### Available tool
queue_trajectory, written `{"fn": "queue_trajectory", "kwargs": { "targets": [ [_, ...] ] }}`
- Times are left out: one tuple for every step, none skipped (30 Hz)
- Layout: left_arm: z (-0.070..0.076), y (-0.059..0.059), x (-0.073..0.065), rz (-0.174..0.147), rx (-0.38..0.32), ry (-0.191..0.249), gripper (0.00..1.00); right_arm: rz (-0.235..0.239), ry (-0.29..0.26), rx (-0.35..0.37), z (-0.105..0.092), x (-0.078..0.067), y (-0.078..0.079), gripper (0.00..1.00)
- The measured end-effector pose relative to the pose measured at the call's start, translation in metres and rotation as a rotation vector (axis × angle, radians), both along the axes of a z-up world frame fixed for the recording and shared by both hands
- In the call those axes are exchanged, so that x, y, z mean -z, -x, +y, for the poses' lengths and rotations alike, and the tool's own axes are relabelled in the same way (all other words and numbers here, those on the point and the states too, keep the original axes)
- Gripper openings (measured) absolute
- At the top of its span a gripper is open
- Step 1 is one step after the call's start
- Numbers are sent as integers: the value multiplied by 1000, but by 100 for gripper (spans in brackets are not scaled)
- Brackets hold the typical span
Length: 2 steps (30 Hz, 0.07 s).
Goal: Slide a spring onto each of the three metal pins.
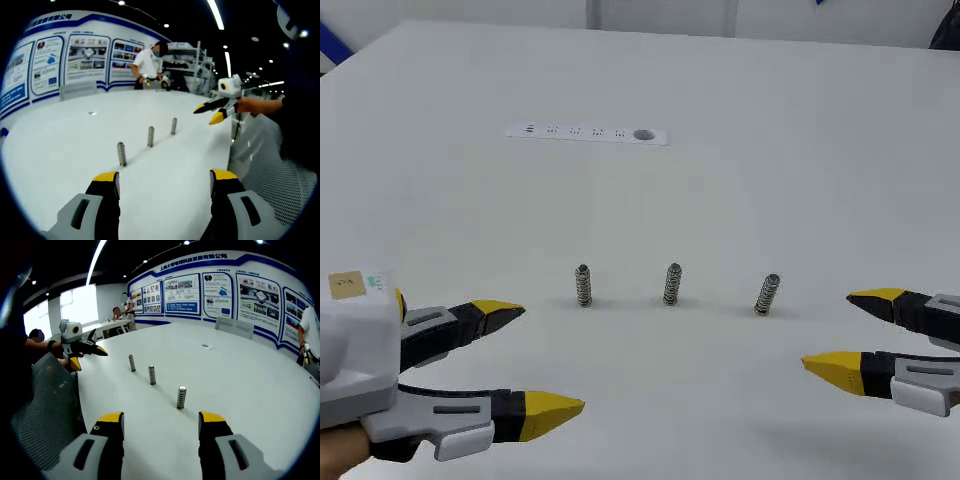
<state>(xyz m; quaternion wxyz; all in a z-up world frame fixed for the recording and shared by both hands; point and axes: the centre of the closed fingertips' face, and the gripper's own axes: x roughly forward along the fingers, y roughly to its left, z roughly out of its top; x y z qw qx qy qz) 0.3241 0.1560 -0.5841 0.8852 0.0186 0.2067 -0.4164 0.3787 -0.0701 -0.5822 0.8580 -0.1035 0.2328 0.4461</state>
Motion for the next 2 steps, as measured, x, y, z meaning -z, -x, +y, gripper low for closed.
{"fn": "queue_trajectory", "kwargs": {
  "targets": [
    [2,-1,-1,-2,-7,2,75,0,1,0,0,0,0,61],
    [3,-2,-1,-3,-12,5,75,-1,3,0,0,0,0,61]
  ]
}}
